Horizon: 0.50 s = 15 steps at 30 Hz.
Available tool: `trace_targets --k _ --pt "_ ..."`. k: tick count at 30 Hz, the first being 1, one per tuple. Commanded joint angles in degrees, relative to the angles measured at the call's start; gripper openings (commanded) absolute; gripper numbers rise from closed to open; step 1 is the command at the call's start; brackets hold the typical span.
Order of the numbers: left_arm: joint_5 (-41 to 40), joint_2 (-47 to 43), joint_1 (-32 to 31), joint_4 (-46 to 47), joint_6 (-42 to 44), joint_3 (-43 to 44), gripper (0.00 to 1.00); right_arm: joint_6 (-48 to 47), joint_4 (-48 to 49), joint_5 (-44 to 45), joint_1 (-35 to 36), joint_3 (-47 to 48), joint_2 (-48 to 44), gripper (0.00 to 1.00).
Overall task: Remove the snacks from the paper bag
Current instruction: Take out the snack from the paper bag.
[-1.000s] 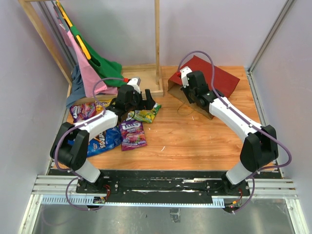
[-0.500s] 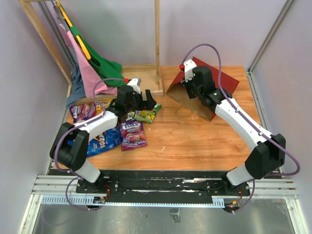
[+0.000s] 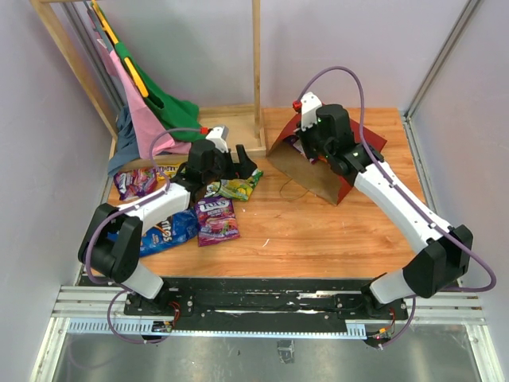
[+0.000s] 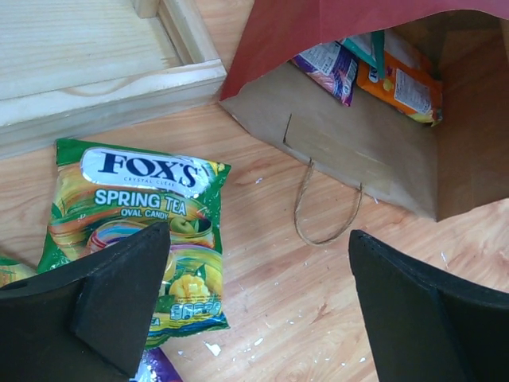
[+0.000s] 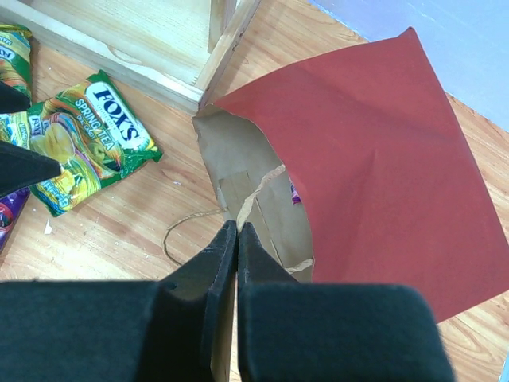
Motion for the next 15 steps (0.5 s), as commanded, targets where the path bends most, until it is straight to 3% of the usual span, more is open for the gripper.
trace_targets --k 1,15 --pt "0.2 -0.27 -0.74 2.2 -1.32 -0.08 0.97 1.25 -0.31 -1.45 1.07 2.6 -2.19 0.01" --pt "0.1 2.51 -2.41 2.75 -1.86 1.81 0.96 -1.94 -1.45 4.23 1.07 6.59 1.19 0.01"
